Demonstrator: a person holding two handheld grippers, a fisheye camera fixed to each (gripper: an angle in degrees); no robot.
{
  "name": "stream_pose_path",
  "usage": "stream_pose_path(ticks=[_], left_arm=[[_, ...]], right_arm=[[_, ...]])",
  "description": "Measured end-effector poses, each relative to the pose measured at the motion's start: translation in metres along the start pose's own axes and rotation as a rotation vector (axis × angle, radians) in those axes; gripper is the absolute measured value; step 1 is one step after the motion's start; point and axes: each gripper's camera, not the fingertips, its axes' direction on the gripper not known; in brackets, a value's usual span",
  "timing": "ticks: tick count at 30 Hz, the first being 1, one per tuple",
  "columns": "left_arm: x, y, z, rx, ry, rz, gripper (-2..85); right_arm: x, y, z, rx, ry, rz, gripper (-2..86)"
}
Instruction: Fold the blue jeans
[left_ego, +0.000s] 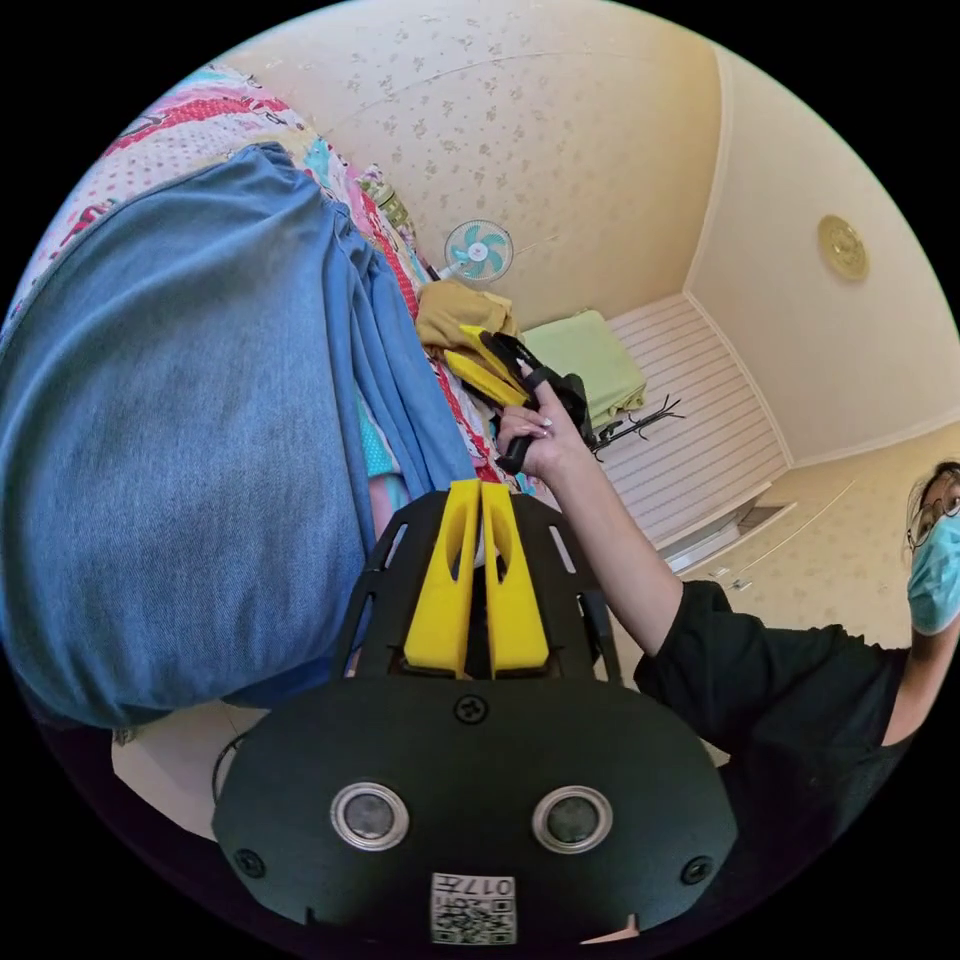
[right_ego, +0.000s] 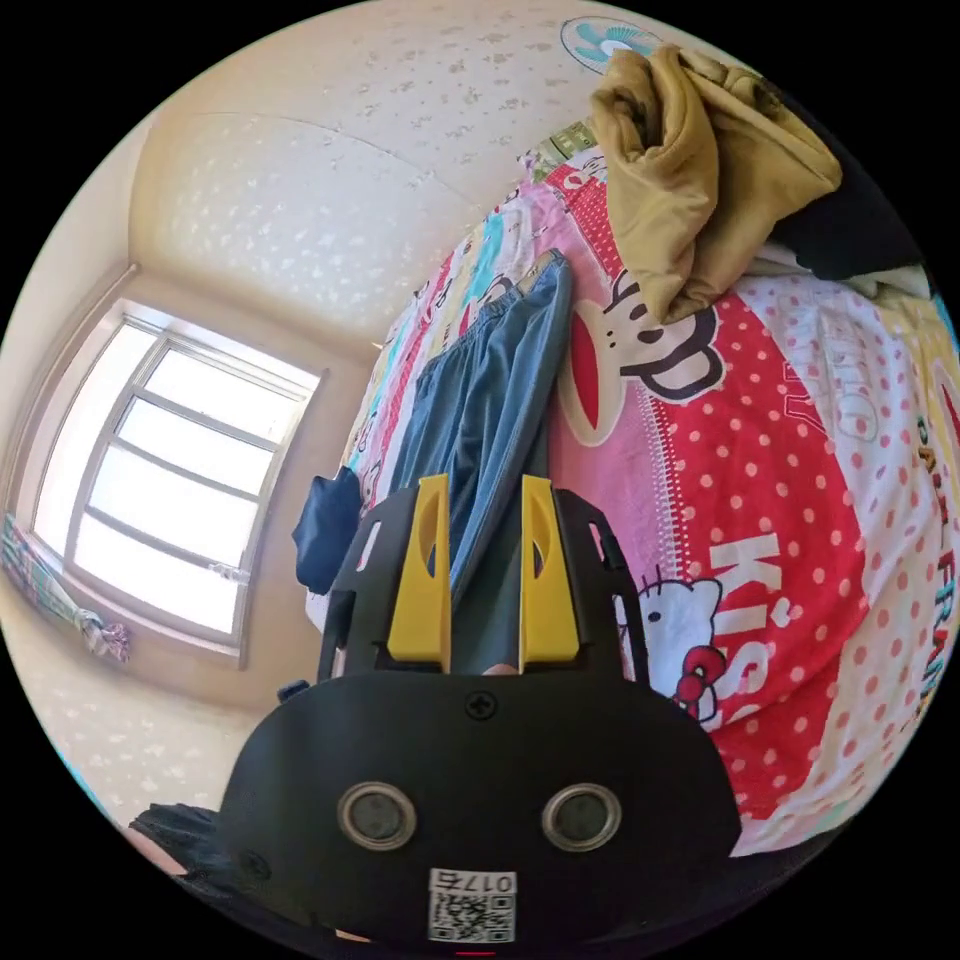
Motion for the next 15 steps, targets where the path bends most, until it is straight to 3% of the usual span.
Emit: stream_pose_path(ticks=[4,10,15], left_arm=[[-0.013,-0.005,-0.013,0.014,0.061,-0.045,-1.0],[-0.024,-0.014,-0.079,0.099,0.162,-0.113,-1.0],[-0.023,-0.010,-0.170,0.220,-0.084,-0.093,-0.9]], right_arm=[[-0.008,-0.012,0.024,0.017,0.067,0.064,7.0],[-0.079,-0.027,0.060,0.092,-0.086,-0.002,1.9],[-0.154,-0.028,0.153,-0.132,-0.152,-0.077,2.0]])
